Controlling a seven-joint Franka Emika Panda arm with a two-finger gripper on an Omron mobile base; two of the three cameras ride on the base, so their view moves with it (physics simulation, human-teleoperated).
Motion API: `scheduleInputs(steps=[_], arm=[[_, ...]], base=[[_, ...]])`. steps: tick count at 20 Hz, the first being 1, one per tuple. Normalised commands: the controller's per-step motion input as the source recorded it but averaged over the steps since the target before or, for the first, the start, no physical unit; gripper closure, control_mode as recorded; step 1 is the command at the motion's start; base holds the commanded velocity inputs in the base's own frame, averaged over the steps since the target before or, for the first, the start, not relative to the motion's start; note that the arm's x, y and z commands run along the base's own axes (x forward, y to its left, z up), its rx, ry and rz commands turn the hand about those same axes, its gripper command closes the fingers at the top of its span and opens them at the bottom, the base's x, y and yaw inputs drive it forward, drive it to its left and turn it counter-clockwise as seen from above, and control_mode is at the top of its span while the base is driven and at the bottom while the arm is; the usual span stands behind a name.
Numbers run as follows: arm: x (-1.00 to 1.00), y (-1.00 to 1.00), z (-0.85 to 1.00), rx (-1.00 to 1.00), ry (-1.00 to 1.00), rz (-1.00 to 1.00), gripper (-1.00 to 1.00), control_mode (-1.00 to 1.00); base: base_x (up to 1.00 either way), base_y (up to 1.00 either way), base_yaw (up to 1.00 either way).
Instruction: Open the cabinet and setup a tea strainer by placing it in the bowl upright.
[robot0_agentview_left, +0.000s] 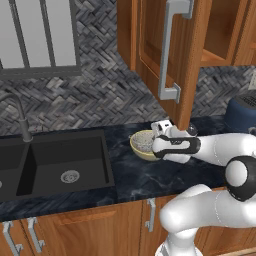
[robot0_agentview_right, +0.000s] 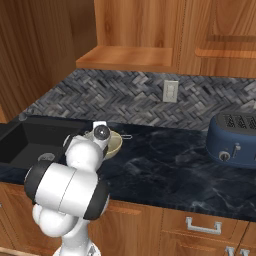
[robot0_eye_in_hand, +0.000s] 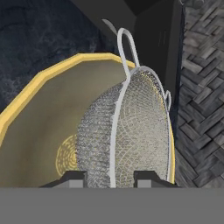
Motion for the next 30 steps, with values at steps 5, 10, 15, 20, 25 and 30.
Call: scheduleInputs(steps=[5,10,15,20,25,30], arm=[[0.06,0.0,-0.05,0.0,0.0,0.0,1.0,-1.0],[0.0,0.0,0.0,0.0,0.0,0.0,1.0,-1.0],[0.0,0.0,0.0,0.0,0.0,0.0,-1.0,-1.0],[0.0,0.0,0.0,0.0,0.0,0.0,-1.0,-1.0],[0.0,0.0,0.0,0.0,0.0,0.0,-1.0,-1.0],[-0.03,-0.01,0.14,0.0,0.02,0.0,-1.0,-1.0]], base=[[0.0,0.0,0.0],[0.0,0.0,0.0],[0.0,0.0,0.0],[0.0,0.0,0.0],[0.0,0.0,0.0],[0.0,0.0,0.0]])
